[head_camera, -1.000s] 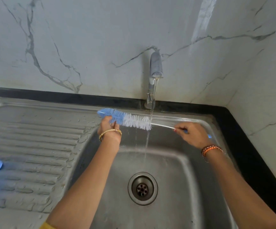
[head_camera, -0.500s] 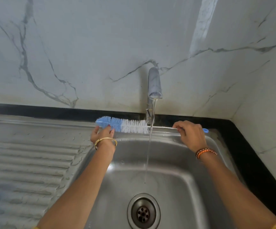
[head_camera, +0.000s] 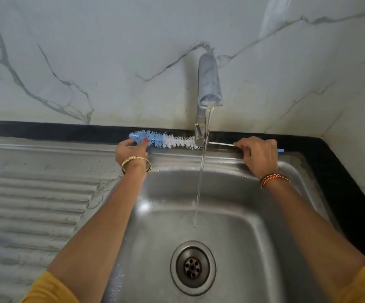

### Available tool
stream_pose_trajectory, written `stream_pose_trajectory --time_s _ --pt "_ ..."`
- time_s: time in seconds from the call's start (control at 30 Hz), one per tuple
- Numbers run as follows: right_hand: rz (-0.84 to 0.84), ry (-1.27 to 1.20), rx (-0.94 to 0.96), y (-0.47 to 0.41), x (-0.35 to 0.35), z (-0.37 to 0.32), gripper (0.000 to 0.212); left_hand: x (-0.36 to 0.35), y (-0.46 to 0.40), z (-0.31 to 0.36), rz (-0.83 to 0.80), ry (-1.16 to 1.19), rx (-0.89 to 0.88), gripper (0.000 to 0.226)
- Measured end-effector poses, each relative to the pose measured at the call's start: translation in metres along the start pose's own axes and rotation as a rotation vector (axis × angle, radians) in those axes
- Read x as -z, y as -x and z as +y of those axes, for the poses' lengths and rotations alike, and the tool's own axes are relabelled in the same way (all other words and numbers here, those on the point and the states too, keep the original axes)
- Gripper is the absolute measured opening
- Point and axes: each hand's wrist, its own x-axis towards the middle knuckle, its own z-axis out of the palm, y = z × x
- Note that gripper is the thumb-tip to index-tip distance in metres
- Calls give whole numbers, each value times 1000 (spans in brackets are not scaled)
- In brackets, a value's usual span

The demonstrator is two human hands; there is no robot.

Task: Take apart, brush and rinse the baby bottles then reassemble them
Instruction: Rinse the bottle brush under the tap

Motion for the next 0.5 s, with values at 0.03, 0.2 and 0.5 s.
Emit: stream_pose_trajectory --time_s 0.03,0.2,0.5 --pt "-1 8 -4 -2 -1 0 27 -1 -5 -1 -8 -58 -24 27" --pt "-51 58 -41 -8 -3 -2 26 0 -16 -8 -19 -211 -68 44" --pt "12 56 -4 6 -7 -4 37 9 -2 -13 14 -117 -58 64"
